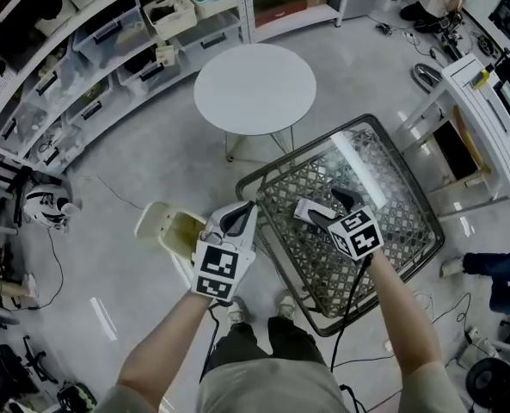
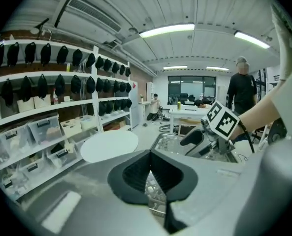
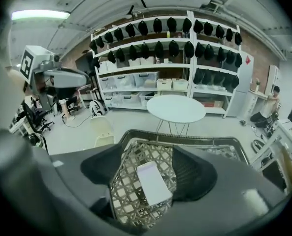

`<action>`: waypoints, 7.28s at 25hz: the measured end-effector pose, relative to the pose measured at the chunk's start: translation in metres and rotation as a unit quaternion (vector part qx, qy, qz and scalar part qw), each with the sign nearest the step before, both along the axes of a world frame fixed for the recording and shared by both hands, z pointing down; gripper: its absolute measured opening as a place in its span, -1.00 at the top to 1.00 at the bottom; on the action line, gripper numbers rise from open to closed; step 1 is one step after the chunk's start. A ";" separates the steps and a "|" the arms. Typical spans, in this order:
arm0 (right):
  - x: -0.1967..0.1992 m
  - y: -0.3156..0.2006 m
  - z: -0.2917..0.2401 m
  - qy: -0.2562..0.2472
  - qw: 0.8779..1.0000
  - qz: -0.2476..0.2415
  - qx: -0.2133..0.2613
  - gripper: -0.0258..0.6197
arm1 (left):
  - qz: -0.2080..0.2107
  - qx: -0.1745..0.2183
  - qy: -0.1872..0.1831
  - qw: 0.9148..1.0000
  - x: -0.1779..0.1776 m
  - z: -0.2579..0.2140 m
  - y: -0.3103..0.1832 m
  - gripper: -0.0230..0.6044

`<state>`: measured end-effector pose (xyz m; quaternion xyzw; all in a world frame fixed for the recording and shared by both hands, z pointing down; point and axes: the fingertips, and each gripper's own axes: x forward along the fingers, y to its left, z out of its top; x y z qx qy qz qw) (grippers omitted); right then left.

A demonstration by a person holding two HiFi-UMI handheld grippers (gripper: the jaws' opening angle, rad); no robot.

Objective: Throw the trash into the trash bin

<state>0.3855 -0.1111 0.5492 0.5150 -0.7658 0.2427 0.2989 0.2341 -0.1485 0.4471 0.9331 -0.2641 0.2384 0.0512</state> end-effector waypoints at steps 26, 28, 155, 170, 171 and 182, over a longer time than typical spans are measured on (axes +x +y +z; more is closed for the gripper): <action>0.019 0.028 0.175 0.102 0.979 -0.075 -0.163 -0.12 | -0.005 -0.134 -0.096 0.986 -0.018 0.173 0.037 0.92; 0.018 0.028 0.170 0.090 0.981 -0.058 -0.162 -0.11 | -0.005 -0.131 -0.095 0.987 -0.024 0.169 0.037 0.92; -0.423 -0.104 0.161 -0.077 0.986 -0.124 -0.086 0.31 | -0.310 -0.138 -0.017 0.940 -0.443 0.215 -0.024 0.92; -0.364 -0.069 -0.131 -0.174 0.974 -0.109 0.095 0.50 | -0.264 -0.001 0.025 0.964 -0.390 -0.014 -0.024 0.92; -0.361 -0.062 -0.148 -0.176 0.972 -0.111 0.107 0.51 | -0.260 0.006 0.029 0.965 -0.386 -0.027 -0.020 0.92; -0.309 0.002 -0.309 -0.181 0.949 -0.105 0.235 0.59 | -0.189 0.122 0.042 0.974 -0.335 -0.176 0.016 0.92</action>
